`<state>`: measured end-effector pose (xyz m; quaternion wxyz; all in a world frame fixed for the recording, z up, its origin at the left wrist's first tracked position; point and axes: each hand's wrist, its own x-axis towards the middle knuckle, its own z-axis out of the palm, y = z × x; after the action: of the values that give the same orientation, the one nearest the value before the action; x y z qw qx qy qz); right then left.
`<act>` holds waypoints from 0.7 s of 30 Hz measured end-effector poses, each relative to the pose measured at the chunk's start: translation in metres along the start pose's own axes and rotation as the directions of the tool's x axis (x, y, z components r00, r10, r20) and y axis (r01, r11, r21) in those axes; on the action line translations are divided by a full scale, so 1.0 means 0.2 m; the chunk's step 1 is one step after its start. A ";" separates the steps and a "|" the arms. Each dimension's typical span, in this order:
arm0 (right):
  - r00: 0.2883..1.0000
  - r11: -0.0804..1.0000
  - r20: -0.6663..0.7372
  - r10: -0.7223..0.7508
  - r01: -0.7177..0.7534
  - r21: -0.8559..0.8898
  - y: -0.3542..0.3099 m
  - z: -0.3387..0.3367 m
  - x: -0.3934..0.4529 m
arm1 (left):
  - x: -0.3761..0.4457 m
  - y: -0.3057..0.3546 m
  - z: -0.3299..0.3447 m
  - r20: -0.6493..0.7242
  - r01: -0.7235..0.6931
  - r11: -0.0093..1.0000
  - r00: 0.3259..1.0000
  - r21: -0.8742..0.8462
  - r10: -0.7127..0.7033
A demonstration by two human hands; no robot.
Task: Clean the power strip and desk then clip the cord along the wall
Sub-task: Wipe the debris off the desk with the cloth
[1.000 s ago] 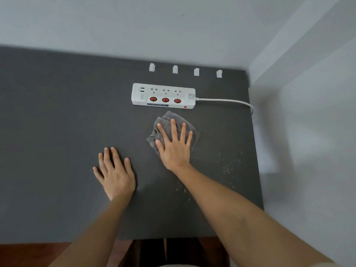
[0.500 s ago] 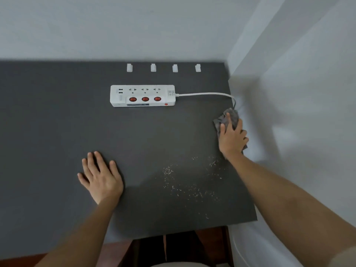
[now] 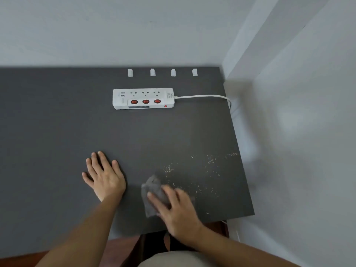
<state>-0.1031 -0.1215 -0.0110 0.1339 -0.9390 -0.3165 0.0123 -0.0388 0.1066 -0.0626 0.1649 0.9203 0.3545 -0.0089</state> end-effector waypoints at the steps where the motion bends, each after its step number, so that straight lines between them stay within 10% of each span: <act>1: 0.998 0.999 0.049 -0.032 0.032 -0.002 -0.05 0.07 -0.06 | 0.00 0.00 0.00 -0.001 0.000 1.000 1.000 -0.003 0.000; 9: 0.964 0.993 0.254 -0.081 0.101 -0.067 -0.05 0.29 0.03 | 0.01 -0.03 0.03 -0.023 -0.006 1.000 1.000 0.001 0.006; 14: 0.949 0.964 0.173 0.262 -0.252 -0.080 -0.01 0.27 0.23 | 0.01 -0.03 0.04 -0.034 -0.006 1.000 0.999 0.010 0.006; 21: 0.758 0.757 0.027 0.652 -0.648 -0.082 0.39 0.17 0.32 | 0.01 -0.02 0.02 -0.047 -0.012 1.000 0.999 0.003 0.012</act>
<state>-0.0093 -0.1348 -0.0592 0.0812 -0.9938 0.0250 0.0723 -0.0392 0.1096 -0.0686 0.1554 0.9227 0.3527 0.0130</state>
